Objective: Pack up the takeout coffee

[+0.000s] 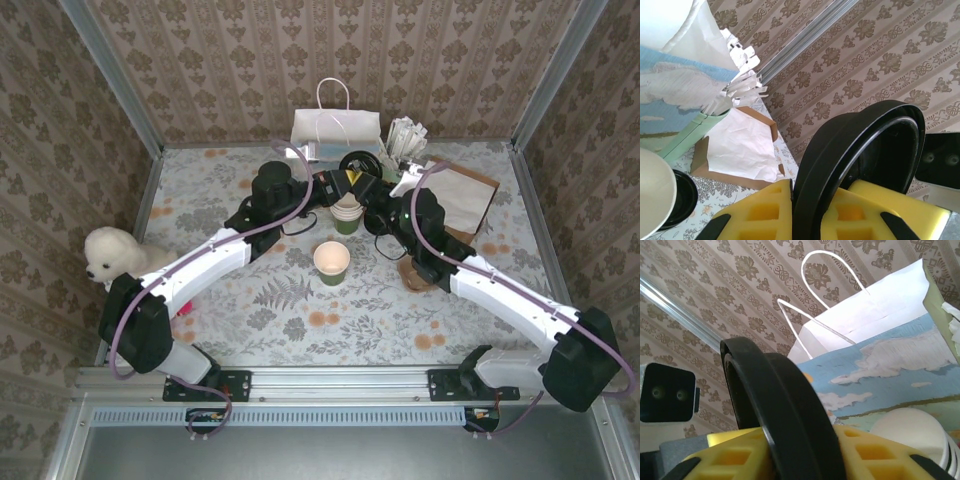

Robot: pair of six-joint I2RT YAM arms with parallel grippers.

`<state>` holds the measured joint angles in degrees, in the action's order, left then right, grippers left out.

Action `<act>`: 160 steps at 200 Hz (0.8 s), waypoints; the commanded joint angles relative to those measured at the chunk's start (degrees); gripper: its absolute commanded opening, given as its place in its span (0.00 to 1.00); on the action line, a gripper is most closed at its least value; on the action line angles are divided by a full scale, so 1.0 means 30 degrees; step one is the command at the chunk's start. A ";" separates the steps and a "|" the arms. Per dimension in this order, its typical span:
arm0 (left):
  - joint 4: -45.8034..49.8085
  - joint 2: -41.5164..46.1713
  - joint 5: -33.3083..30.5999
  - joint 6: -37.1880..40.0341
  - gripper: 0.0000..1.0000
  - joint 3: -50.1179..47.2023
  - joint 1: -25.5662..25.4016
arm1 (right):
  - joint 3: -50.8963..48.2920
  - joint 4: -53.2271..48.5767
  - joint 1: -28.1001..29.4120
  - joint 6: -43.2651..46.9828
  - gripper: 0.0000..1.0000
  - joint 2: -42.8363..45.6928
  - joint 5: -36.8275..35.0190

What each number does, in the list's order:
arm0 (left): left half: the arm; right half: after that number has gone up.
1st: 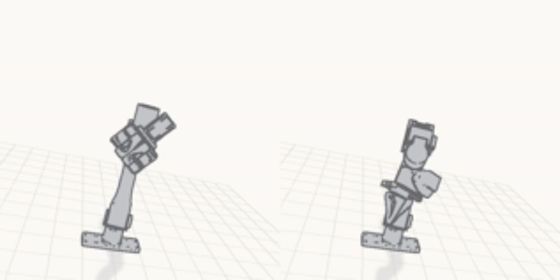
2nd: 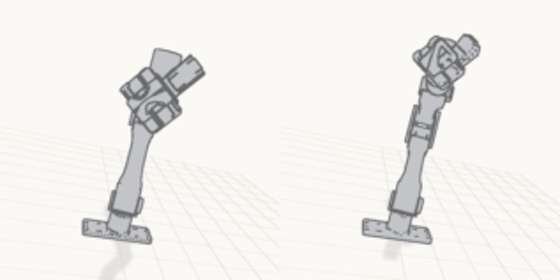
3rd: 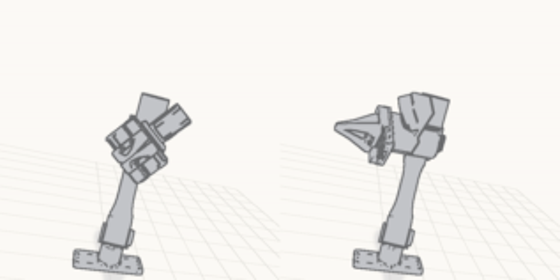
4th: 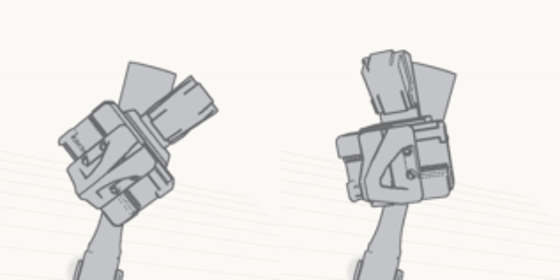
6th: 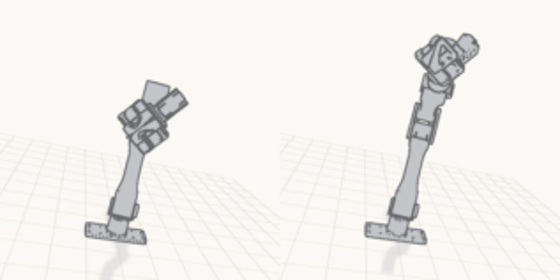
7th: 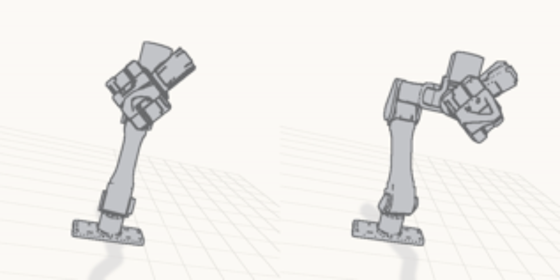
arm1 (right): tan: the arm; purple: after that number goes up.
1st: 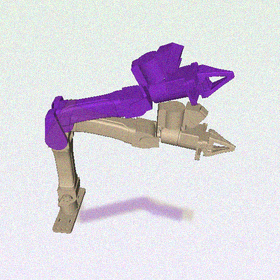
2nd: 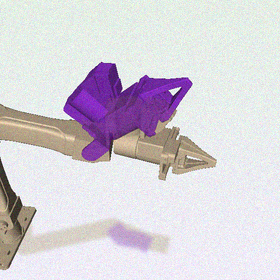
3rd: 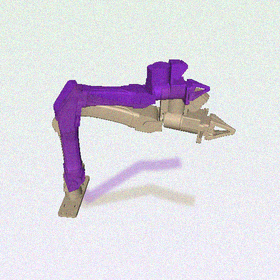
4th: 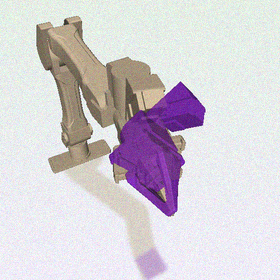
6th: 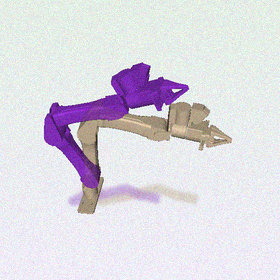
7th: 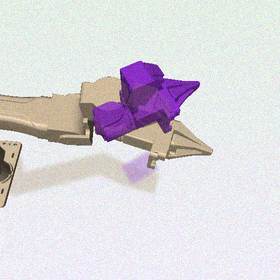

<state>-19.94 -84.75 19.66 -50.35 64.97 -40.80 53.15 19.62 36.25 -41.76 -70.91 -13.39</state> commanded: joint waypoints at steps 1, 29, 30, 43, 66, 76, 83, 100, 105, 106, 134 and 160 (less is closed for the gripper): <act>-0.0619 0.0160 0.0373 -0.0137 0.00 -0.0179 -0.0065 | 0.0819 0.1344 -0.0155 0.0701 0.25 -0.0536 0.0564; -0.0453 0.0401 0.0393 0.0169 0.00 -0.0210 -0.0049 | 0.1007 0.1691 -0.0159 0.1163 0.07 -0.0985 0.0815; -0.0462 0.0410 0.0392 0.0170 0.00 -0.0211 -0.0037 | 0.0992 0.1693 -0.0159 0.1184 0.07 -0.0978 0.0822; -0.0383 0.0519 0.0393 0.0174 0.00 -0.0264 0.0034 | 0.0918 0.1853 -0.0189 0.1878 0.06 -0.0973 0.0924; -0.0707 0.0845 0.0778 0.0282 0.15 -0.0635 0.0366 | 0.0966 0.1721 -0.0331 0.4303 0.03 -0.0629 0.1438; -0.0523 0.1176 0.0969 0.0758 0.23 -0.0751 0.0444 | 0.1158 0.1321 -0.0416 0.5887 0.00 -0.0350 0.1459; -0.0137 0.1490 0.1005 0.1248 0.27 -0.0811 0.0455 | 0.1280 0.1174 -0.0452 0.7179 0.00 -0.0144 0.1501; 0.0933 0.2645 0.0947 0.2647 0.41 -0.1075 0.0552 | 0.1783 0.0714 -0.0482 1.1615 0.00 0.0333 0.2009; 0.1224 0.3103 0.0904 0.2958 0.47 -0.1234 0.0607 | 0.1998 0.0454 -0.0478 1.3221 0.00 0.0450 0.2254; 0.1270 0.3196 0.0896 0.3044 0.48 -0.1279 0.0628 | 0.2044 0.0400 -0.0465 1.3497 0.00 0.0487 0.2318; 0.4752 0.6354 -0.0915 0.5678 0.97 -0.2086 0.1103 | 0.2808 0.0121 -0.0452 2.2280 0.00 0.1033 0.3821; 0.7883 0.9013 -0.2528 0.7155 1.00 -0.2485 0.1770 | 0.3215 0.0497 -0.0225 3.0672 0.00 0.1109 0.5730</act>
<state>-6.39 -63.99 17.06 -36.73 58.35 -37.30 60.73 20.01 35.03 19.18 -68.77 -3.07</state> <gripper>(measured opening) 0.997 0.159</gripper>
